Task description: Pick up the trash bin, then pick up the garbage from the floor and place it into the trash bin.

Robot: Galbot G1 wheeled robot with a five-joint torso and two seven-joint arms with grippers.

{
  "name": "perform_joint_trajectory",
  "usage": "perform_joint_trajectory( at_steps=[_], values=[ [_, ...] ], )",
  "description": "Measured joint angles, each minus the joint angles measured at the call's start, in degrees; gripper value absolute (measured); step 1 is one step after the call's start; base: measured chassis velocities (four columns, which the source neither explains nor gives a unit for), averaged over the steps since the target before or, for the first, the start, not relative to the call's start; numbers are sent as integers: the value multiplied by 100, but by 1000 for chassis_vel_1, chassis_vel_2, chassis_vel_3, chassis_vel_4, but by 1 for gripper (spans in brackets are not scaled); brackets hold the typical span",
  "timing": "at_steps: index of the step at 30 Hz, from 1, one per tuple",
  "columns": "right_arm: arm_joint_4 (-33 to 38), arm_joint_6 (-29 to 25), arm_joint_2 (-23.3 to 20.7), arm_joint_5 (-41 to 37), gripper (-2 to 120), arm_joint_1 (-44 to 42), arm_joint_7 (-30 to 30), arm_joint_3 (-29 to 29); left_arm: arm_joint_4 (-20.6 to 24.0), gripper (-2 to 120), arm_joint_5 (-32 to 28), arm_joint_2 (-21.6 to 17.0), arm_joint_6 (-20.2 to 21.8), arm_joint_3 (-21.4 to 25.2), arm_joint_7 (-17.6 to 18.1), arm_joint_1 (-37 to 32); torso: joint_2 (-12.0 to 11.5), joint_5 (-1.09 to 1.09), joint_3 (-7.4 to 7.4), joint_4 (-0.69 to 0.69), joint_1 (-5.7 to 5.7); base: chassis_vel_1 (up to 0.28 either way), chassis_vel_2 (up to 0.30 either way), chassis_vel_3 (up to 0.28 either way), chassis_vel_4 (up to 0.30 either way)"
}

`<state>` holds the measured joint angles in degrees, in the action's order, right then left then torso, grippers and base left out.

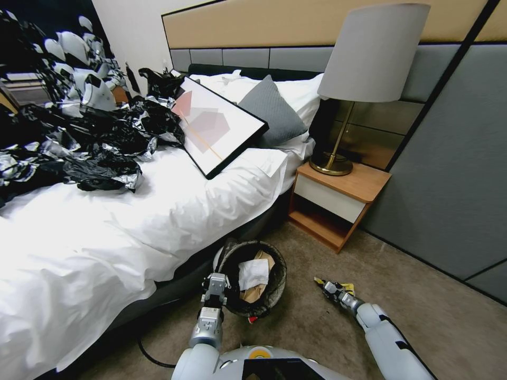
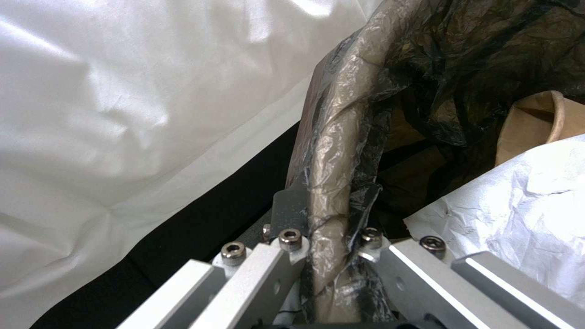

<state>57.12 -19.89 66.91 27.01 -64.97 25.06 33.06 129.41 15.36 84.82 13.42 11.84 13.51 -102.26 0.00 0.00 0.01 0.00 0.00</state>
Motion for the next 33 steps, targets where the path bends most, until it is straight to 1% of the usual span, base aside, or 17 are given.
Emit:
perform_joint_trajectory(
  at_steps=[9, 13, 15, 16, 18, 19, 21, 22, 24, 25, 26, 28, 29, 30, 31, 32, 33],
  values=[
    [185, -32, -2, -188, 0, -74, -172, 4, 4, 0, -12, -6, 0, 6, -1, 9, 0, 0, 0, 1, 0, 0, 0, 0, 0],
    [674, -42, 36, -527, 0, -267, -388, 1, -3, 0, -17, 2, 0, 7, -3, 21, 0, -1, -1, 0, 0, 0, 0, 0, 0],
    [1290, -48, 87, -918, 0, -522, -594, -13, -23, 0, -20, 6, 0, 8, -3, 29, 0, -1, 0, 0, 0, 0, 0, 0, 0],
    [1290, -48, 87, -918, 0, -522, -594, -13, -23, 0, -20, 6, 0, 8, -3, 29, 0, -1, 0, 0, 0, 0, 0, 0, 0],
    [1862, -171, 160, -1265, 0, -722, -752, -15, -35, 0, -24, 9, 0, 8, -6, 28, 0, -2, -1, 1, 0, 0, 0, 0, 0],
    [1862, -171, 160, -1265, 0, -722, -752, -15, -35, 0, -24, 9, 0, 8, -6, 28, 0, -2, -1, 1, 0, 0, 0, 0, 0],
    [2403, -325, 220, -1850, 0, -940, -809, -44, -45, 0, -31, 9, 0, 19, -6, 20, 0, -2, -1, 0, 0, 0, 0, 0, 0],
    [2403, -325, 220, -1850, 0, -940, -809, -44, -45, 0, -31, 9, 0, 19, -6, 20, 0, -2, -1, 0, 0, 0, 0, 0, 0],
    [2942, -441, 230, -2746, 0, -1135, -793, -143, -53, 0, -58, 1, 6, 20, -13, 11, 0, 1, 0, -1, 0, 0, 0, 0, 0],
    [2942, -441, 230, -2746, 0, -1135, -793, -143, -53, 0, -58, 1, 6, 20, -13, 11, 0, 1, 0, -1, 0, 0, 0, 0, 0],
    [3500, -456, 210, -3299, 0, -1267, -708, -210, -66, 0, -70, -2, 13, 19, -19, 11, 0, -1, -1, 0, 0, 0, 0, 0, 0],
    [4056, -465, 192, -3735, 0, -1370, -618, -283, -82, 0, -72, -3, 16, 16, -23, 13, 0, -3, -1, 1, 0, 0, 0, 0, 0],
    [4056, -465, 192, -3735, 0, -1370, -618, -283, -82, 0, -72, -3, 16, 16, -23, 13, 0, -3, -1, 1, 0, 0, 0, 0, 0],
    [4328, -452, 181, -3924, 0, -1413, -591, -331, -92, 0, -72, -2, 17, 15, -25, 15, 0, -2, -1, 1, 0, 0, 0, 0, 0],
    [4923, -388, 153, -4439, 0, -1481, -552, -502, -112, 0, -64, -1, 18, 2, -31, 20, 0, -4, -1, 1, 0, 0, 0, 0, 0],
    [4923, -388, 153, -4439, 0, -1481, -552, -502, -112, 0, -64, -1, 18, 2, -31, 20, 0, -4, -1, 1, 0, 0, 0, 0, 0],
    [5274, -307, 130, -4778, 0, -1509, -528, -683, -122, 0, -56, -1, 18, -14, -39, 21, 0, -2, -1, 0, 0, 0, 0, 0, 0]
  ],
)
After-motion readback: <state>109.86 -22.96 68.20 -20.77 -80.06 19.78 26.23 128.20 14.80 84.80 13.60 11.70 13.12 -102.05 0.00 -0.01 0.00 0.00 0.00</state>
